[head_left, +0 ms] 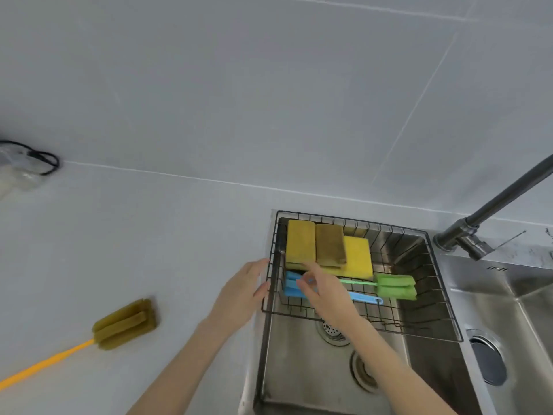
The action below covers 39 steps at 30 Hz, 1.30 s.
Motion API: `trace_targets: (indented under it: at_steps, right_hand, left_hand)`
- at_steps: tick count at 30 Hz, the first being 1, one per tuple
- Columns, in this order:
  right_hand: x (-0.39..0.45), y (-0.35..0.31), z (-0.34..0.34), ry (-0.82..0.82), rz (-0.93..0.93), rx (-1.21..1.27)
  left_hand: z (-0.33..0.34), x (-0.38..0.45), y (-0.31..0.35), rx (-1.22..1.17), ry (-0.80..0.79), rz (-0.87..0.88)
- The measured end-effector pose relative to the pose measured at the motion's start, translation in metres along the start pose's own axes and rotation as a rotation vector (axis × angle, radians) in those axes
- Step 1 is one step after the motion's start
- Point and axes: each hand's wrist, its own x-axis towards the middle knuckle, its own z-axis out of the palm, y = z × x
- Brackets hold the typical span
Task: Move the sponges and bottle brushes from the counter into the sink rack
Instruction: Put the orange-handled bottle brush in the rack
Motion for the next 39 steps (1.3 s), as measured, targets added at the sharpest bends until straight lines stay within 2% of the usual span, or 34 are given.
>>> trace_targets:
  at_steps: [7, 11, 15, 17, 22, 32, 39]
  right_hand:
    - [0.008, -0.101, 0.086, -0.202, -0.248, -0.116]
    - [0.021, -0.161, 0.117, -0.246, -0.367, -0.112]
    - [0.032, -0.193, 0.133, -0.279, -0.462, -0.164]
    - [0.036, -0.206, 0.147, -0.341, -0.499, -0.248]
    - [0.039, -0.211, 0.178, -0.494, -0.496, -0.339]
    - [0.040, -0.205, 0.187, -0.451, -0.513, -0.349]
    - [0.039, -0.181, 0.146, -0.304, -0.461, -0.236]
  left_hand:
    - [-0.070, -0.072, -0.074, 0.004, 0.172, -0.193]
    - [-0.126, -0.106, -0.120, 0.011, 0.298, -0.314]
    - [-0.158, -0.131, -0.148, -0.052, 0.358, -0.407]
    - [-0.165, -0.146, -0.166, -0.061, 0.349, -0.470]
    - [-0.160, -0.165, -0.194, -0.004, 0.205, -0.560]
    - [-0.151, -0.161, -0.200, 0.095, 0.143, -0.458]
    - [-0.152, -0.129, -0.174, 0.117, 0.187, -0.307]
